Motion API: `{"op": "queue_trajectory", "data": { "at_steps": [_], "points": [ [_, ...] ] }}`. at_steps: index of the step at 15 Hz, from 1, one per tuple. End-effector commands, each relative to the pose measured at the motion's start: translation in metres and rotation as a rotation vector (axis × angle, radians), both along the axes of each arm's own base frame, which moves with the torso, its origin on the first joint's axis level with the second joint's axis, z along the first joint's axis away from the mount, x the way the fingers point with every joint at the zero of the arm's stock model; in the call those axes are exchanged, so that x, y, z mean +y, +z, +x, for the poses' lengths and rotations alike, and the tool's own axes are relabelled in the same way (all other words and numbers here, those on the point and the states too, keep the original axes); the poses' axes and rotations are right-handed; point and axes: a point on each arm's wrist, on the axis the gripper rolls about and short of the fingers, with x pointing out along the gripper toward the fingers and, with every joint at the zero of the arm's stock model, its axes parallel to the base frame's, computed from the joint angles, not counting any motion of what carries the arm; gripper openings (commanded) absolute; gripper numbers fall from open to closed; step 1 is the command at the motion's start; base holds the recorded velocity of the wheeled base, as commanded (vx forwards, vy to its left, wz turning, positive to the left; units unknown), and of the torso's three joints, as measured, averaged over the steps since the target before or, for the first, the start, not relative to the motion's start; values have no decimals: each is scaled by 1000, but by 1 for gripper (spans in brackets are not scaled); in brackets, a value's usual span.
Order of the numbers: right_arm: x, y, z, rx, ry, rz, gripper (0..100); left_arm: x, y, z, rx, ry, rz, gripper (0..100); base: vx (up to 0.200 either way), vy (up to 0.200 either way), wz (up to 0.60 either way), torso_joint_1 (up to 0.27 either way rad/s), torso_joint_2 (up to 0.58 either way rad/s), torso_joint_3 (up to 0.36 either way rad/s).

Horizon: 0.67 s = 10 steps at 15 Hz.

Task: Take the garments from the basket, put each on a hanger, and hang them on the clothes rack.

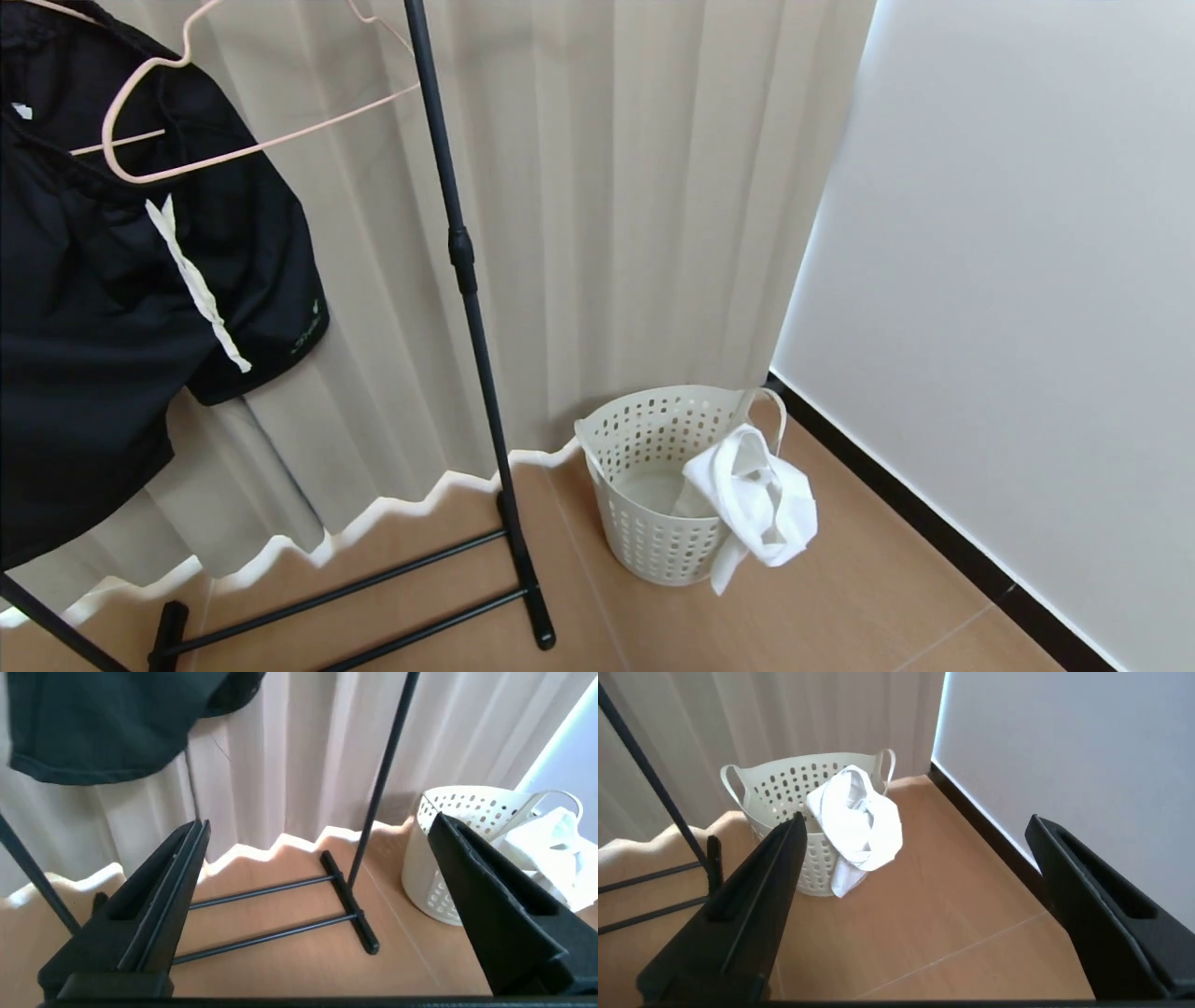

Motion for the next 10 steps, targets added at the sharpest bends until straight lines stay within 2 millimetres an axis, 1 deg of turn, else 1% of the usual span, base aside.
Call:
{"op": "queue_trajectory", "data": {
  "at_steps": [1,8,10],
  "points": [
    [0,0,0,2,0,0,100,0,0,0,0,0,-2,100,200,-200,0,-2,7,7],
    [0,0,0,-1,0,1,100,0,0,0,0,0,0,100,200,0,0,3,4,3],
    [0,0,0,0,0,0,100,0,0,0,-3,3,-3,100,0,0,0,0,0,0]
  ]
}}
